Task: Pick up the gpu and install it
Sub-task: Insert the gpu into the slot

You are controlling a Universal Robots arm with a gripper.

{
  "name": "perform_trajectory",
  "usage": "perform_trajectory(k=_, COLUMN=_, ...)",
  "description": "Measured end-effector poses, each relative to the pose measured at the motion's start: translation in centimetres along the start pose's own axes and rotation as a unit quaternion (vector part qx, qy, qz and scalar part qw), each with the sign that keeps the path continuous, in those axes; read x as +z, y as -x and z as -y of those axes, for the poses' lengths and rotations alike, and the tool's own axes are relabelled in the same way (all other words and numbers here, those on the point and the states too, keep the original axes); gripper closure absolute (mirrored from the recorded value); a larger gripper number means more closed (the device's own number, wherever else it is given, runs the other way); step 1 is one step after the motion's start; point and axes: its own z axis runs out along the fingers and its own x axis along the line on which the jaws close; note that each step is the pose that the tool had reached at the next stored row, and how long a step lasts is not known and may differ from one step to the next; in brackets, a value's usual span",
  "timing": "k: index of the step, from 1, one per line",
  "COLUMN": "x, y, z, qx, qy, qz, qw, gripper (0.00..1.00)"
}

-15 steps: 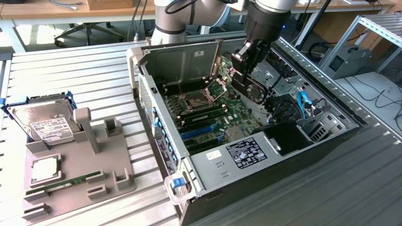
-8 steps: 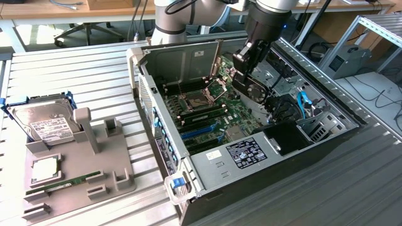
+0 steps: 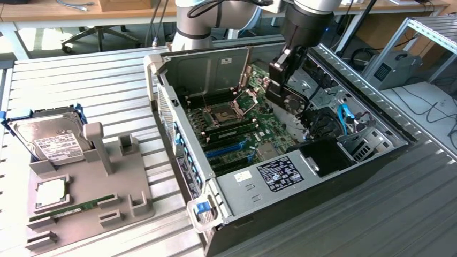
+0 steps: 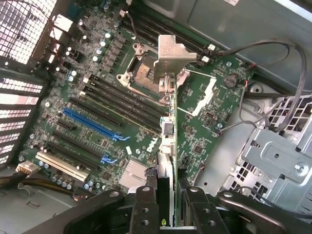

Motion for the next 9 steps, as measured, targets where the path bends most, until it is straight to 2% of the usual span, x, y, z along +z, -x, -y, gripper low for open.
perform_trajectory(k=9, x=0.01, y=0.21, z=0.11, qx=-0.02, qy=0.0004, qz=-0.0003, qw=0.9998, gripper=0.73)
